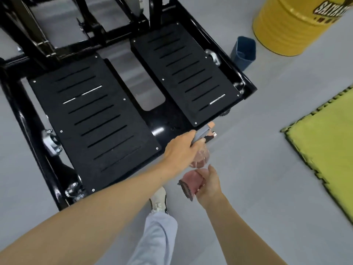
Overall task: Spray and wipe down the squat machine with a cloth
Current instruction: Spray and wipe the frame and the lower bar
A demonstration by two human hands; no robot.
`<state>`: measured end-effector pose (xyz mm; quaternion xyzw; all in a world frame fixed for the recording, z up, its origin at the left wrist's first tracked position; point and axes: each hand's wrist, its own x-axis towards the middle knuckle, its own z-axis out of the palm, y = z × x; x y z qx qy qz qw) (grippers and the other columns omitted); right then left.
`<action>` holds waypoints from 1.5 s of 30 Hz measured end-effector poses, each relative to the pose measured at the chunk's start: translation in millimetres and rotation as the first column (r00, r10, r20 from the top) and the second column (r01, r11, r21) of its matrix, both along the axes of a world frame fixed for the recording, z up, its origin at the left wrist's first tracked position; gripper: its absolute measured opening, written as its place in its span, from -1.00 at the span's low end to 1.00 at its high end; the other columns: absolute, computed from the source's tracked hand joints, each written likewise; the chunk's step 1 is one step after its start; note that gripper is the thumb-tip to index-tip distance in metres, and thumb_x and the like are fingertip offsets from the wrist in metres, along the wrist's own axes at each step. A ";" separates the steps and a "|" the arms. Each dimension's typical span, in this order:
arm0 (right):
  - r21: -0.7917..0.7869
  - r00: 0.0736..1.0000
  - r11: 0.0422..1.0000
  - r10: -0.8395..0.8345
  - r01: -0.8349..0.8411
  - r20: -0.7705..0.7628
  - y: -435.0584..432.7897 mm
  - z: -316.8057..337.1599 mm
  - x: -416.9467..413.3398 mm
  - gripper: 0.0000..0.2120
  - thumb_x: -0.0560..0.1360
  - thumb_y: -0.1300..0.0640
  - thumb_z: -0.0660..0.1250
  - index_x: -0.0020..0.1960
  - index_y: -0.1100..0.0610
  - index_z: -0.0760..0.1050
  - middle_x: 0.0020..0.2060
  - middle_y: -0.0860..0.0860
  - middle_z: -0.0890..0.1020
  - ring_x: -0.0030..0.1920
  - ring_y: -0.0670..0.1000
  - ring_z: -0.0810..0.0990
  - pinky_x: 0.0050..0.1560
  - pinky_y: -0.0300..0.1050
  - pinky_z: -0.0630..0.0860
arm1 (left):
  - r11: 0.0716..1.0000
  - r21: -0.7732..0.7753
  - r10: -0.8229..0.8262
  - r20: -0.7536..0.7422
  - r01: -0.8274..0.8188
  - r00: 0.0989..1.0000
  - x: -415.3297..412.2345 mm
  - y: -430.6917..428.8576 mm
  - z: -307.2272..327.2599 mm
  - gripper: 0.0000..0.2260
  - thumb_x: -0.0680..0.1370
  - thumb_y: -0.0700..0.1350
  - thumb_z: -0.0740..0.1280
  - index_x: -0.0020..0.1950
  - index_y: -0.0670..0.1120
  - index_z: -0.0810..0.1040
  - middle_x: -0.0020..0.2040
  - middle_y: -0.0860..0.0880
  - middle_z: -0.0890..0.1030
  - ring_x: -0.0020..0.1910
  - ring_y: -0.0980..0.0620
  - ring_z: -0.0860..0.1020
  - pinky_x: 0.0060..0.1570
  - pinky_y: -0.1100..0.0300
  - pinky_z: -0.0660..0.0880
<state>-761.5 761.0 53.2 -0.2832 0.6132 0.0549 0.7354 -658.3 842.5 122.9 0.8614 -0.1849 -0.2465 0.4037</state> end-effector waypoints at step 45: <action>0.124 0.456 0.469 0.882 -0.875 -0.119 -155.9 -172.2 -50.4 -0.51 0.52 -0.05 0.04 0.09 0.21 0.63 0.00 0.24 0.67 0.09 0.23 0.62 0.23 0.14 0.50 | 0.738 -0.094 0.614 -0.317 -0.669 0.723 -125.2 -135.3 -183.9 -0.82 0.38 -0.10 0.37 -0.09 0.10 0.45 -0.44 0.15 0.40 -0.36 0.04 0.41 -0.23 0.11 0.44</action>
